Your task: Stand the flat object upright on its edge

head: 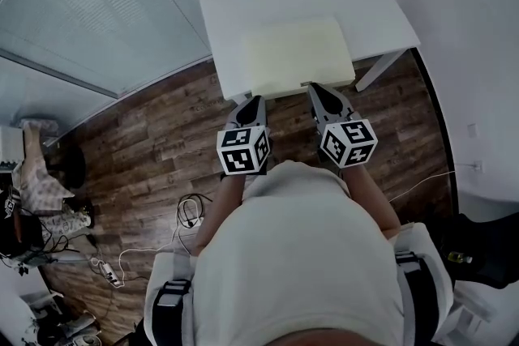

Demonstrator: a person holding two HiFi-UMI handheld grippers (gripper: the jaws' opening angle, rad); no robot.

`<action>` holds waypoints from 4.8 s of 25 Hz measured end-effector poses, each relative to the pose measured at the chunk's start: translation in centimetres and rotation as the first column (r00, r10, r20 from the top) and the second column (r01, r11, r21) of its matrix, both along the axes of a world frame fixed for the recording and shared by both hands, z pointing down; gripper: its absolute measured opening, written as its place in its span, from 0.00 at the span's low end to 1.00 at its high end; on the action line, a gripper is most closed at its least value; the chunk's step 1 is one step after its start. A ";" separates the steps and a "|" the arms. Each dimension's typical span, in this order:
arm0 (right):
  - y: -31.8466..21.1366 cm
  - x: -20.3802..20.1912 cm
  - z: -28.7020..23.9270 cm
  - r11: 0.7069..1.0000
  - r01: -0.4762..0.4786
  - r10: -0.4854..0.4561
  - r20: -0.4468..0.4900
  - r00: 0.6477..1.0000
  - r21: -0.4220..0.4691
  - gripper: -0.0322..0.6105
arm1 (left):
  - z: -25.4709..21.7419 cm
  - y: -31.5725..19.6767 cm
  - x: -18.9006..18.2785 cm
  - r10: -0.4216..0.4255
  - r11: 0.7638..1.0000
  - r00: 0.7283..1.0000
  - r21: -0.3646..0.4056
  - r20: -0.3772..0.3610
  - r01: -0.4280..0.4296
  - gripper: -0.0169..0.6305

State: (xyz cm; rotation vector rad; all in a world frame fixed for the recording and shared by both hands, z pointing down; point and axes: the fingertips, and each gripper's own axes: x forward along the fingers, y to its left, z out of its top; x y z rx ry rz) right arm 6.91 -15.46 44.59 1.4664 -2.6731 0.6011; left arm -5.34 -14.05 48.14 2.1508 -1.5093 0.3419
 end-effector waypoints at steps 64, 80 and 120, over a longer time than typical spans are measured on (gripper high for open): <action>-4.1 6.5 15.1 0.884 -0.058 0.432 0.766 0.476 -0.463 0.63 | 4.5 -5.0 -1.0 0.127 0.987 0.992 -0.099 0.010 -0.126 0.06; -8.5 5.6 17.1 0.860 -0.097 0.494 0.772 0.400 -0.500 0.71 | 4.6 -6.4 -2.8 0.098 0.990 0.995 -0.104 0.020 -0.096 0.06; -11.9 5.3 18.1 0.836 -0.131 0.538 0.746 0.392 -0.533 0.57 | 4.8 -6.8 -4.5 0.027 0.994 0.999 -0.107 0.017 -0.025 0.06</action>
